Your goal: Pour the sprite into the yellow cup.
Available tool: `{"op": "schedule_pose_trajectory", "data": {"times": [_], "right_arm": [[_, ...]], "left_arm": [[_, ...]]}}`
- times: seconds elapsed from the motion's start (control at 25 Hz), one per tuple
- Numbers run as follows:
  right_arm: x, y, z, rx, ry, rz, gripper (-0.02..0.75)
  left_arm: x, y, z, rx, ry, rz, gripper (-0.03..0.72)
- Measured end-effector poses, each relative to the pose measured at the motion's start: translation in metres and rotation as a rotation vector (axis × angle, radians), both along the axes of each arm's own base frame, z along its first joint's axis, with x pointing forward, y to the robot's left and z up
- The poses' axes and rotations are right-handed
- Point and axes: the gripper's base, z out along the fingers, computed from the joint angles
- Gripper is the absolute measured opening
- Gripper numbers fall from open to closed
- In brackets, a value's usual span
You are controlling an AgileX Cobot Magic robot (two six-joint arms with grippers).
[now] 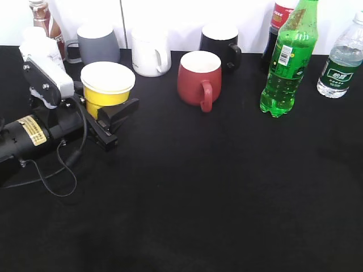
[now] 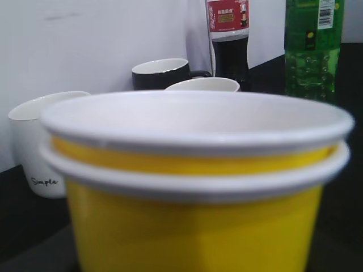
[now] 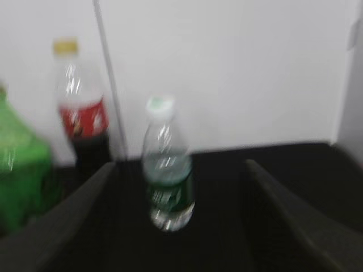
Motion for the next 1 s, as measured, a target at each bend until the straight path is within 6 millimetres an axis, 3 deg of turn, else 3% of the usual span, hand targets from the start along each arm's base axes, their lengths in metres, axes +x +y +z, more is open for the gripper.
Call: {"op": "schedule_pose_trajectory", "data": {"times": [0.12,0.24,0.4,0.48,0.56,1.0], "right_arm": [[0.019,0.009,-0.032,0.027,0.147,0.095,0.492],[0.030,0.044,-0.053,0.039,0.203,0.220,0.484],[0.035,0.092,-0.066,-0.009,0.056,0.204,0.489],[0.040,0.095,-0.078,-0.007,0.015,0.177,0.613],[0.045,0.094,-0.089,0.038,0.046,0.136,0.663],[0.107,0.123,-0.117,0.008,0.094,0.126,0.671]], "left_arm": [[0.000,0.000,0.000,0.000,-0.001,0.000,0.445],[0.000,0.000,0.000,0.000,-0.001,-0.001,0.445],[0.000,0.000,0.000,0.000,-0.001,-0.001,0.445],[0.000,0.000,0.000,0.000,-0.001,-0.001,0.445],[0.000,0.000,0.000,0.000,-0.001,-0.001,0.445],[0.000,0.000,0.000,0.000,-0.001,-0.001,0.445]]}}
